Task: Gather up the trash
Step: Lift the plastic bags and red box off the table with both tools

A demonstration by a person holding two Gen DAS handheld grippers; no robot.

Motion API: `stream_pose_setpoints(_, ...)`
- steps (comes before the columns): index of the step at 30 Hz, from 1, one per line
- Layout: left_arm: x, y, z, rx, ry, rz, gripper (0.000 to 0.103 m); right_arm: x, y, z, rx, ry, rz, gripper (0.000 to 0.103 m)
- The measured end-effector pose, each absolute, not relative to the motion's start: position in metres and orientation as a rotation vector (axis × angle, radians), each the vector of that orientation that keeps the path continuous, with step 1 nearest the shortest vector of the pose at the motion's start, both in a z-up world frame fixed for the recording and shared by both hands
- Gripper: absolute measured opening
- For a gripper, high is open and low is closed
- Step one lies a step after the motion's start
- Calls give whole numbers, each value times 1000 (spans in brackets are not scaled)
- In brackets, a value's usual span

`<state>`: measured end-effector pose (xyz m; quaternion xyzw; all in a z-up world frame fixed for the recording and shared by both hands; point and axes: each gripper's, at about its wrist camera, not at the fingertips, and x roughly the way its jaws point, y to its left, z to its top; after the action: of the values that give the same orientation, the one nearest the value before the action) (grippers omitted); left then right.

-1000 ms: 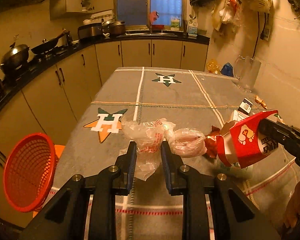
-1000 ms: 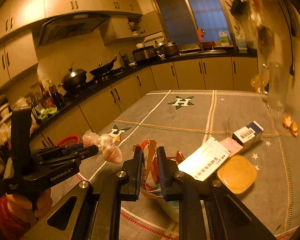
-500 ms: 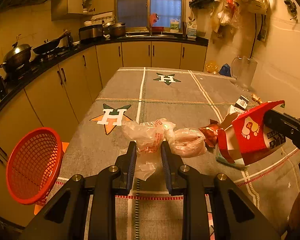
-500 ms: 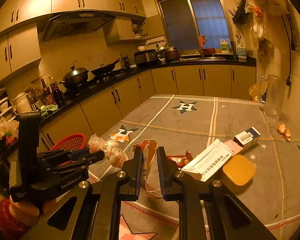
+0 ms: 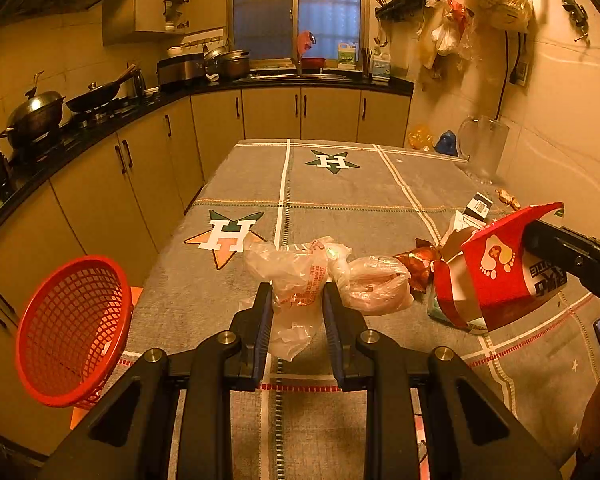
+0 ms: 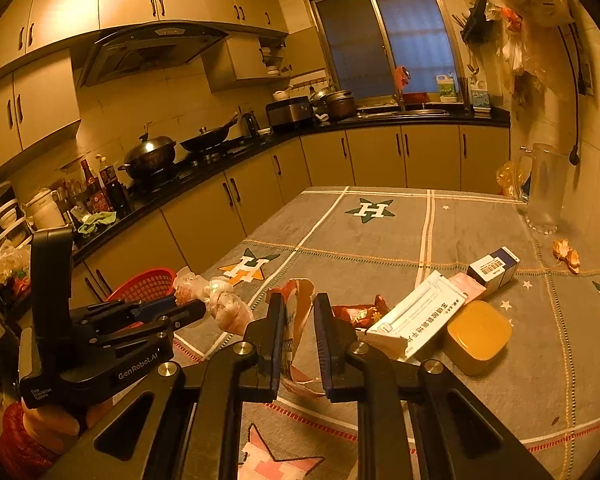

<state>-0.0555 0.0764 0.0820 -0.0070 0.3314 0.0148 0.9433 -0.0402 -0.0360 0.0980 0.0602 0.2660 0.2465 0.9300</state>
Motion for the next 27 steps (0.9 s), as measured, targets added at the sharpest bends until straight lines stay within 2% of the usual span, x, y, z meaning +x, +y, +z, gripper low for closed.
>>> stream_pose_setpoints(27,-60,72,84,-12,670,27,24,-42,-36,95,149,567,519,16)
